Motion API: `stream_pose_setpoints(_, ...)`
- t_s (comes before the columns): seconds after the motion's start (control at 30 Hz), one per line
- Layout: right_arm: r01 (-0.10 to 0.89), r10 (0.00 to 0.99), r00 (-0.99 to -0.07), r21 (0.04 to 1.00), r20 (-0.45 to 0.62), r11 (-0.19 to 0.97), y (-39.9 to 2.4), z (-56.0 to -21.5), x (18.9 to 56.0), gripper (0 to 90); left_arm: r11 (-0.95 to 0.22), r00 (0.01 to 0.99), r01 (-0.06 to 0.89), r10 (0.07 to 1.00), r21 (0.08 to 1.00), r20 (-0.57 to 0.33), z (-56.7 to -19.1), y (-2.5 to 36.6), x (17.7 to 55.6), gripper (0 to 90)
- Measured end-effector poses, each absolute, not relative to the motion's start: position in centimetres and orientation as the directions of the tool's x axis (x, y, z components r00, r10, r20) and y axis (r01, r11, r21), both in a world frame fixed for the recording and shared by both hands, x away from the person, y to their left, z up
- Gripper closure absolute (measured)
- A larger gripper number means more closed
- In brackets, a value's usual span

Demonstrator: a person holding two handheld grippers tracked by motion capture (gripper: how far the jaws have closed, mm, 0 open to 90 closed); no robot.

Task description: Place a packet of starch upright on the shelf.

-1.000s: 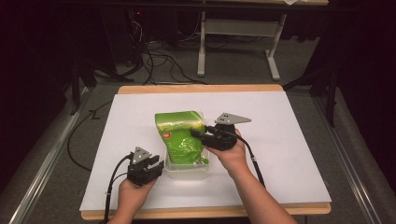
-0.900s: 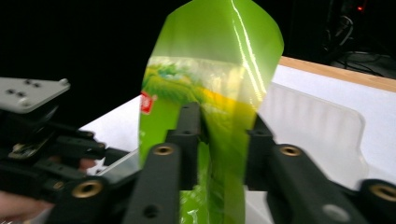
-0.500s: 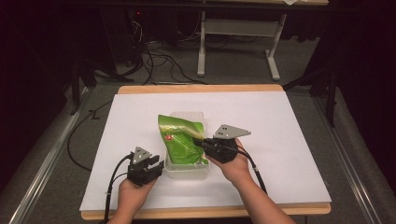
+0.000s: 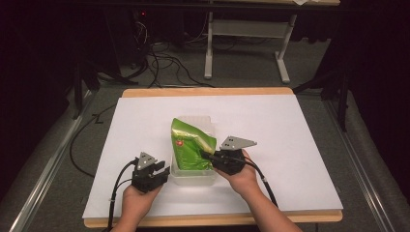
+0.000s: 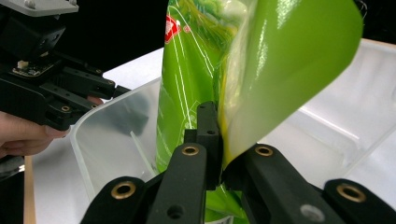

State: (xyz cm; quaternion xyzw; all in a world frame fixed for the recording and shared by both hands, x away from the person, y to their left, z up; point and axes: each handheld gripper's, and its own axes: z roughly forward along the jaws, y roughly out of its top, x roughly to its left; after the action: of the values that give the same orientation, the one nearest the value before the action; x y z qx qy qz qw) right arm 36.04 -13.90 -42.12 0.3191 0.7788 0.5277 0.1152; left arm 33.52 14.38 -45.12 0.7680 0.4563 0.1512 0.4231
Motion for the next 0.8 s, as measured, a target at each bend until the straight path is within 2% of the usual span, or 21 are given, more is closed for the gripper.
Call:
stream_pose_setpoints(0.5, 0.398, 0.615, -0.768, 0.886, 0.179, 0.239, -14.1, -43.6, 35.7, 89.2, -0.234, 0.540, 0.572, 0.828, 0.786, -0.147, -45.2, 14.4, 33.5, 61.5)
stream_pose_setpoints(0.7, 0.356, 0.633, -0.767, 0.892, 0.108, 0.280, -13.8, -41.9, 35.3, 89.1, -0.229, 0.537, 0.573, 0.830, 0.787, -0.149, -45.2, 14.4, 33.6, 61.4)
stream_pose_setpoints(0.8, 0.338, 0.646, -0.757, 0.906, 0.100, 0.256, -14.2, -40.9, 35.4, 88.6, -0.228, 0.536, 0.574, 0.831, 0.787, -0.150, -45.2, 14.3, 33.6, 61.3)
